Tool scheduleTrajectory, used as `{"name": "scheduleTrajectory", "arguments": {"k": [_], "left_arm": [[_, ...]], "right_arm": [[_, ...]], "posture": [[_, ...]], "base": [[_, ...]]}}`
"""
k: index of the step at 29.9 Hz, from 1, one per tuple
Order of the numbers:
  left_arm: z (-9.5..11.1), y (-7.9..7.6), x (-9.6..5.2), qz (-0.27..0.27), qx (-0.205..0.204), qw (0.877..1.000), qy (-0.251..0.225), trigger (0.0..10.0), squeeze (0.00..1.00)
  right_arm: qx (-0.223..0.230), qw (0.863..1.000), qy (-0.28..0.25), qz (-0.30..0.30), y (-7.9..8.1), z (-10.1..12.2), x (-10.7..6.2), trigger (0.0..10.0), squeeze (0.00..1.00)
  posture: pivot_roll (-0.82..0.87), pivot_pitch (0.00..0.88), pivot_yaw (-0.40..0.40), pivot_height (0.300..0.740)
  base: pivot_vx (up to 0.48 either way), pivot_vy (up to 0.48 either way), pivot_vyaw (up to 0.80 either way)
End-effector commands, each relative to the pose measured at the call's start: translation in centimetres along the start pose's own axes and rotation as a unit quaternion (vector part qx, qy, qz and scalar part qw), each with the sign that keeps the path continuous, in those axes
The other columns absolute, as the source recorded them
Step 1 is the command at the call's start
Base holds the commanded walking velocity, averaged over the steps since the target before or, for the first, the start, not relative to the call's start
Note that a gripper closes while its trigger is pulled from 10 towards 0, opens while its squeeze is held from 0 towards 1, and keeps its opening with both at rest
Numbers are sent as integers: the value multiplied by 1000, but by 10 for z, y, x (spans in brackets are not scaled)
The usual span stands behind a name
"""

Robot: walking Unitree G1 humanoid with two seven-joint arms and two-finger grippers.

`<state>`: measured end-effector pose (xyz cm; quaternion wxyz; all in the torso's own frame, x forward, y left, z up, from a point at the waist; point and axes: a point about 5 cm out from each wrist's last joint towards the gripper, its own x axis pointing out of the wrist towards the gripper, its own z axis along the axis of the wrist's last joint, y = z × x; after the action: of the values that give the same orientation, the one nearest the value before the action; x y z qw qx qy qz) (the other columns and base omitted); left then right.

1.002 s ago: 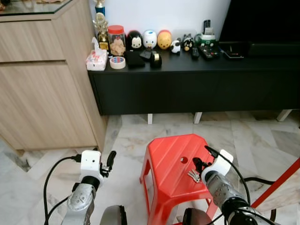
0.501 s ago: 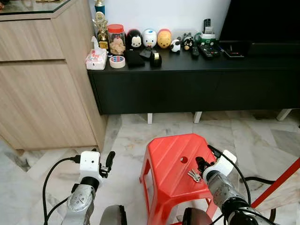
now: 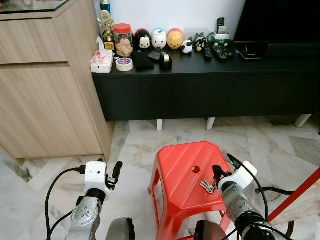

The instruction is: Hang keys on a hook

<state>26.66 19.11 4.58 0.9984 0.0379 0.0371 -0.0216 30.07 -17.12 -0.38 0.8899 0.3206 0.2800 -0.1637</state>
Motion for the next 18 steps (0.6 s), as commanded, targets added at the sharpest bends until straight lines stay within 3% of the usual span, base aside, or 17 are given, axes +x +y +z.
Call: {"name": "scheduleTrajectory", "arguments": {"k": [1,18], "left_arm": [[-3,0,-2,2,7,1000,7,10000,0],[-4,0,-1,4,8,1000,7,10000,0]], "right_arm": [[2,1000,8,-9,-4,-5,-1,10000,0],[25,999,5,-26,-10,-6,-1,10000,0]], "posture": [[111,16,-54,598],[111,10,-55,598]], "base": [[0,0,0],[0,0,0]]}}
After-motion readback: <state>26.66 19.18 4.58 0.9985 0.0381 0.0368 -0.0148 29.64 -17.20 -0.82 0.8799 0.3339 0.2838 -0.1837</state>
